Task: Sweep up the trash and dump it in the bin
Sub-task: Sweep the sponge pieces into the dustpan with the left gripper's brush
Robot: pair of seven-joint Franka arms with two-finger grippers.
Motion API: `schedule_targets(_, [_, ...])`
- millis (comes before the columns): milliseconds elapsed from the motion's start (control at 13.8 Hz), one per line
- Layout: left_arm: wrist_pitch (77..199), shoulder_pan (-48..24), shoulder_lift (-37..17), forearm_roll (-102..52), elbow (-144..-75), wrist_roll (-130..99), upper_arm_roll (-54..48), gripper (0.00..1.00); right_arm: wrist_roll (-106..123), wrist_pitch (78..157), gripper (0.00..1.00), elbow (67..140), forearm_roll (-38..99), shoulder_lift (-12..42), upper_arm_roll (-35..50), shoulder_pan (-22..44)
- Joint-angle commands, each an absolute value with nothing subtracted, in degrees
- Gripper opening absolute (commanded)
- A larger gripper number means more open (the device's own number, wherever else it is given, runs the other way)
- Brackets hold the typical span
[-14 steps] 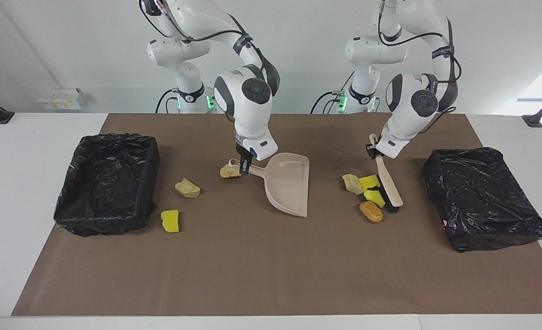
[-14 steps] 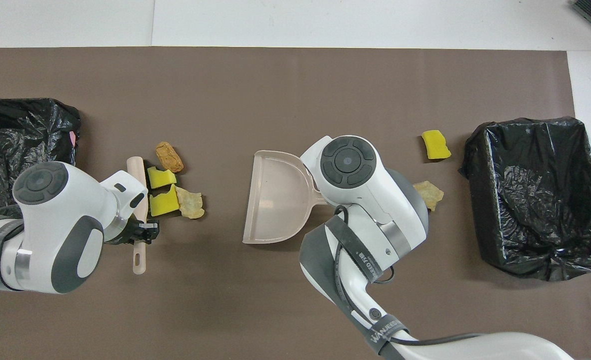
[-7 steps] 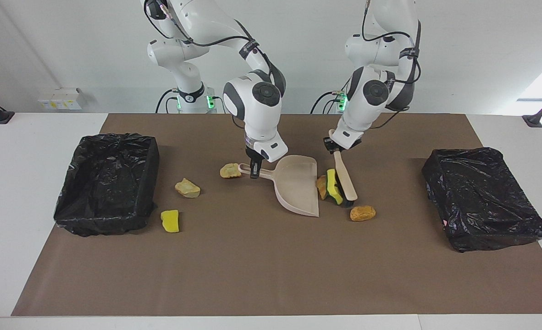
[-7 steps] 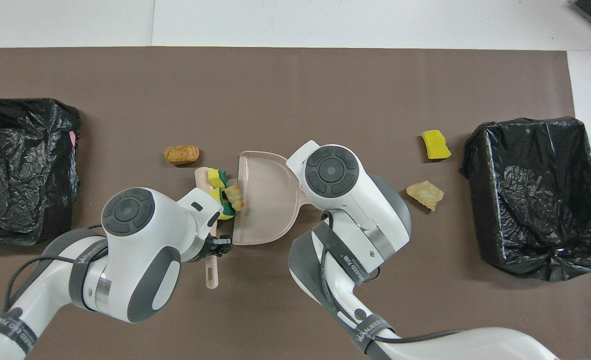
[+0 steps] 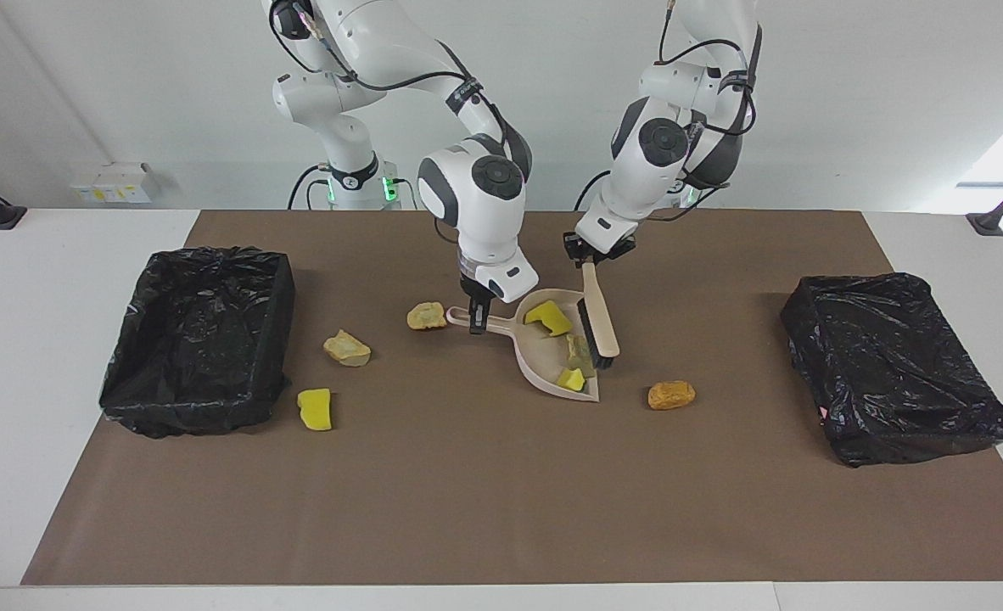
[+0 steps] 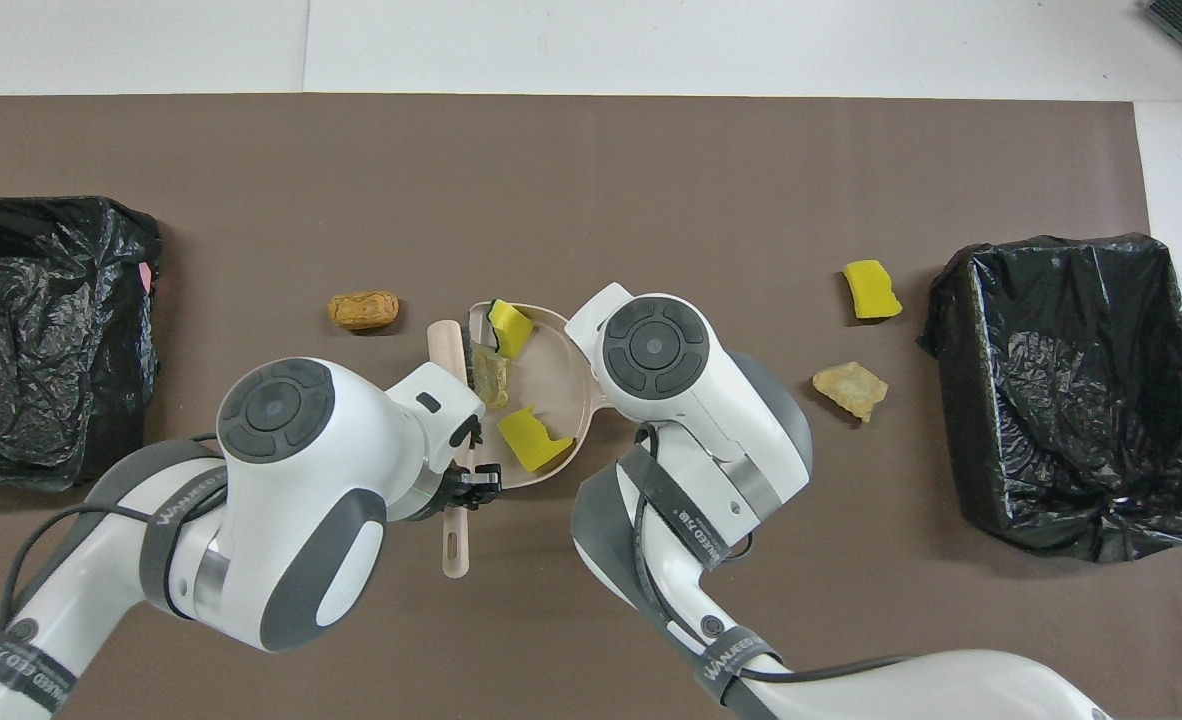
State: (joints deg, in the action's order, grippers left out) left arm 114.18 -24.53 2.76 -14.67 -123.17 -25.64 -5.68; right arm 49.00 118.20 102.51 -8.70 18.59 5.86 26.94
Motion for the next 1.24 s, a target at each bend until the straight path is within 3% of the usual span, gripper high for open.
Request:
schedule_targets(0, [109.87, -18.31, 2.47, -12.24, -118.67, -20.24, -5.36, 0.0, 49.83, 119.36, 0.0, 102.57, -9.14, 18.98, 6.15, 26.54])
schedule_targets(218, [109.87, -10.4, -0.95, -3.27, -113.93, -8.58, -5.45, 0.0, 49.75, 120.14, 0.0, 102.48, -9.14, 19.07, 6.24, 26.54])
schedule_targets(509, [110.22, -3.89, -11.41, 4.83, -105.83, 4.44, -5.45, 0.0, 49.22, 119.45, 0.0, 102.48, -9.23, 18.98, 6.15, 26.89])
schedule_targets(800, [111.27, -3.07, -12.22, 3.96, -109.05, 10.9, -5.54, 0.0, 48.52, 119.27, 0.0, 102.66, -9.32, 18.81, 6.15, 26.9])
schedule_targets(1163, [110.74, -8.25, -6.51, -1.92, -118.55, 9.49, -6.15, 0.0, 46.16, 120.49, 0.0, 102.83, -9.23, 18.81, 6.15, 26.9])
